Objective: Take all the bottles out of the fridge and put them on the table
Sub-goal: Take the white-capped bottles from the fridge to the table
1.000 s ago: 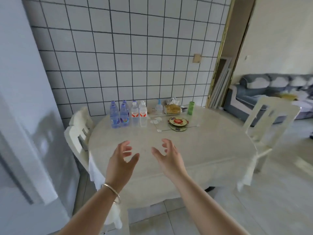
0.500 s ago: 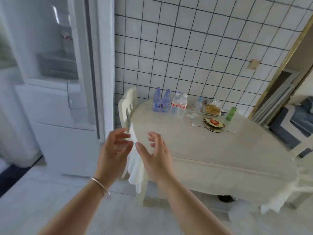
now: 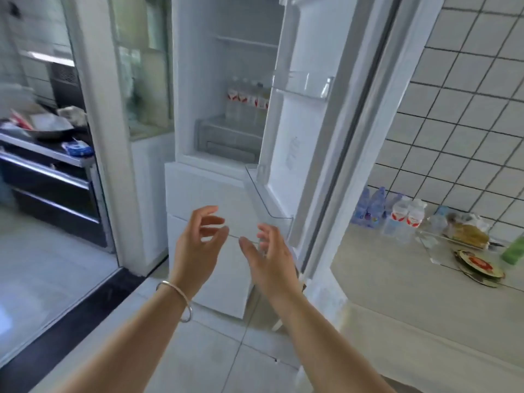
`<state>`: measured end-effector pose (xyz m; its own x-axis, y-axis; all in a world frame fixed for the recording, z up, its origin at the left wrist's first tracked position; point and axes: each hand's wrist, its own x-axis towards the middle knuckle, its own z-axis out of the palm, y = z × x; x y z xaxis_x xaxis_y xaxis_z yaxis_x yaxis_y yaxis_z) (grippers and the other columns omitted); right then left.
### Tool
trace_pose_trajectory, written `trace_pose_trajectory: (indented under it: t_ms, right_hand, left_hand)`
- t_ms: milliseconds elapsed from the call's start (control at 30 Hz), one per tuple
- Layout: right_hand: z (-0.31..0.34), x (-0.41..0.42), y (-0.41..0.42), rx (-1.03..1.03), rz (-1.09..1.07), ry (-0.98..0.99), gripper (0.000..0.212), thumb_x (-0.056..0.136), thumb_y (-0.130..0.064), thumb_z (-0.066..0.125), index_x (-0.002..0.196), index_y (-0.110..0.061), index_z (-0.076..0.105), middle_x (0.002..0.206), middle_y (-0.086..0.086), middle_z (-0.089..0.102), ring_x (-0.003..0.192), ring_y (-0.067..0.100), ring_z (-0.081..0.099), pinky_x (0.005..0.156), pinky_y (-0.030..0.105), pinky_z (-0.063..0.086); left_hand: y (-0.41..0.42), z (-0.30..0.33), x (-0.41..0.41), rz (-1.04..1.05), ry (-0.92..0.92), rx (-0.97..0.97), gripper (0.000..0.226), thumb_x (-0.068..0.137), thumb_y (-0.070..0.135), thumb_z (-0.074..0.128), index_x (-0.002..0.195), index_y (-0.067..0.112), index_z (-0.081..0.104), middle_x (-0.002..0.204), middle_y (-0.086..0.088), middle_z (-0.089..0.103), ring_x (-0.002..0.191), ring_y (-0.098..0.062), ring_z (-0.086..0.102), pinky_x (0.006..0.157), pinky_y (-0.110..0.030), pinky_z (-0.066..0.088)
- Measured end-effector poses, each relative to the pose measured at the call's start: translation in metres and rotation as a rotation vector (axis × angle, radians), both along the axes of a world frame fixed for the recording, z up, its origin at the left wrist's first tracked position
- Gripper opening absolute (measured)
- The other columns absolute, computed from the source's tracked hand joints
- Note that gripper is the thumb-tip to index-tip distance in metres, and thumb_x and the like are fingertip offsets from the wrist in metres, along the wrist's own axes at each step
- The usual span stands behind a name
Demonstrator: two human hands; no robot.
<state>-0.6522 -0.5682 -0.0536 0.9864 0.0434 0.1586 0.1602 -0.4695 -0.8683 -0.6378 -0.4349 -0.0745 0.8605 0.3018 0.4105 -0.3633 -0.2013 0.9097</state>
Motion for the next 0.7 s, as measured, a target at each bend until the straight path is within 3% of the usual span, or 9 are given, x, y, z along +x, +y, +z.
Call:
trace_pose_trajectory:
  t_ms: [67, 333, 433, 700]
  right_hand:
    - [0.007, 0.026, 0.038, 0.040, -0.006, 0.009, 0.049, 0.087, -0.047, 0.053, 0.130, -0.028, 0.038, 0.132, -0.008, 0.047, 0.120, 0.011, 0.046, 0.102, 0.032, 0.038]
    - [0.025, 0.126, 0.141, 0.064, -0.038, -0.018, 0.046, 0.089, -0.045, 0.051, 0.129, -0.028, 0.039, 0.132, -0.007, 0.048, 0.117, 0.012, 0.047, 0.099, 0.034, 0.039]
    - [0.026, 0.171, 0.161, 0.100, -0.071, -0.011, 0.044, 0.088, -0.044, 0.051, 0.128, -0.027, 0.041, 0.131, -0.006, 0.049, 0.116, 0.012, 0.048, 0.094, 0.031, 0.038]
    - [0.028, 0.325, 0.212, 0.181, -0.090, -0.061, 0.040, 0.088, -0.041, 0.054, 0.124, -0.024, 0.046, 0.122, -0.006, 0.055, 0.103, 0.009, 0.051, 0.082, 0.024, 0.032]
  left_hand:
    - [0.035, 0.004, 0.021, -0.004, 0.009, 0.008, 0.035, 0.086, 0.012, 0.062, 0.099, 0.042, 0.049, 0.094, 0.013, 0.064, 0.084, -0.005, 0.062, 0.074, -0.020, 0.047]
    - [0.139, 0.016, 0.115, -0.032, 0.016, 0.030, 0.029, 0.087, 0.020, 0.061, 0.109, 0.036, 0.050, 0.097, 0.014, 0.063, 0.090, -0.002, 0.062, 0.070, -0.014, 0.046]
    - [0.160, 0.013, 0.157, -0.051, 0.023, 0.005, 0.029, 0.087, 0.019, 0.061, 0.107, 0.038, 0.051, 0.097, 0.012, 0.063, 0.091, -0.008, 0.063, 0.074, -0.022, 0.048]
    - [0.200, 0.017, 0.298, -0.076, 0.043, 0.013, 0.029, 0.087, 0.016, 0.061, 0.106, 0.036, 0.051, 0.095, 0.011, 0.064, 0.086, -0.004, 0.062, 0.065, -0.009, 0.045]
